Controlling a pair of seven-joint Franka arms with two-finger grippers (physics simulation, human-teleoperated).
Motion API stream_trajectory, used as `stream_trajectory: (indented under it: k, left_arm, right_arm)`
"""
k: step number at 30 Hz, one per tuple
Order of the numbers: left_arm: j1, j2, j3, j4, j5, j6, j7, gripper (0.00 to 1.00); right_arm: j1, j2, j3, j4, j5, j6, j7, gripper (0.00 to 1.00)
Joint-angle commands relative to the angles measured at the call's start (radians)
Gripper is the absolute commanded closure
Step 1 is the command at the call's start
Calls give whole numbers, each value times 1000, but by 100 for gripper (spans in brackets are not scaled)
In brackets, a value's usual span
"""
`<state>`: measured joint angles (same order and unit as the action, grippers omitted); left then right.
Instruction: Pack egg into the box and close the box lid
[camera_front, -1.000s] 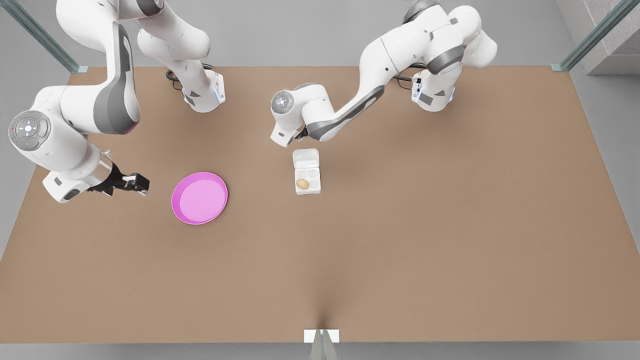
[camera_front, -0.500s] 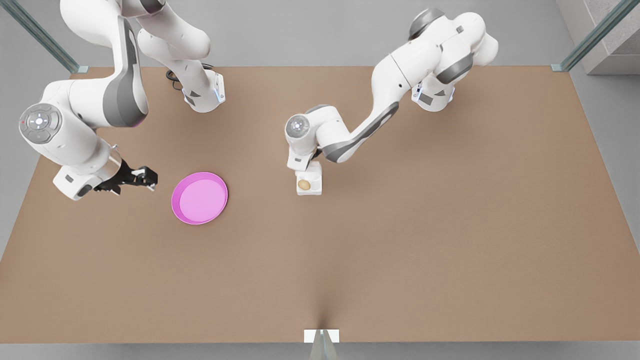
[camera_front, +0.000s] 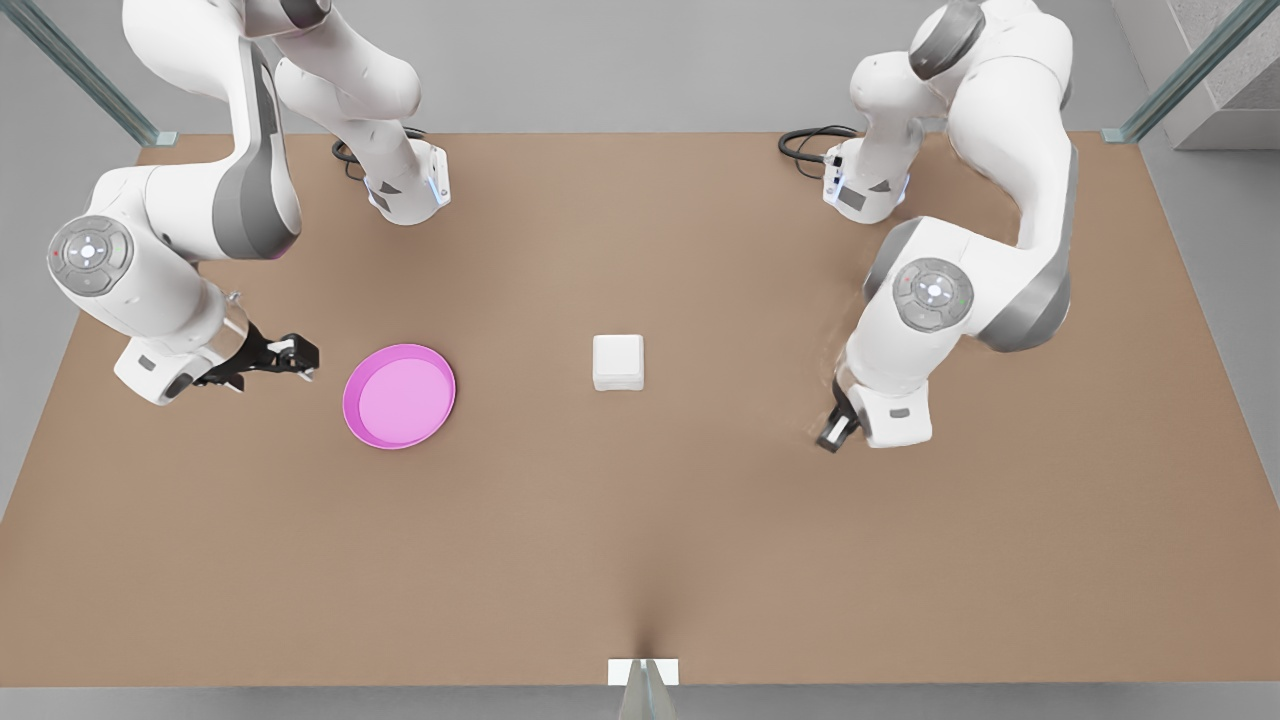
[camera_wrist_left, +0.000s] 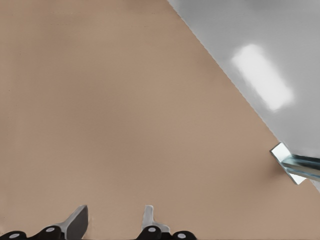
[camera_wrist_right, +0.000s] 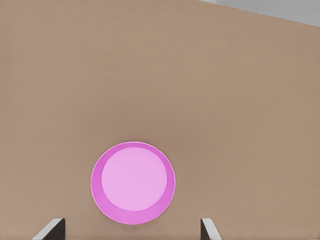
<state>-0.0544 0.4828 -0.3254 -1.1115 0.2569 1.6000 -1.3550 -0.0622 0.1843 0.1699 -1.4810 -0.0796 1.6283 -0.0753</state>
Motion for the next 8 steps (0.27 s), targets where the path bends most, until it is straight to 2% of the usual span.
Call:
stream_trajectory:
  k: [1,2,3,8]
  left_arm:
    - [-48,-137,270,-92,-278,-202,1254,0]
    - [-7,-339,267,-452,-280,87,1257,0]
    - [16,-302,258,-392,-283,67,1258,0]
    - [14,-283,258,-381,-283,64,1255,0]
  right_arm:
    - [-1,0,0,1,-8,13,-23,0]
    - [-1,1,0,1,-8,13,-23,0]
    - [-1,1,0,1,-9,15,-23,0]
    - [4,0,0,2,-9,5,-24,0]
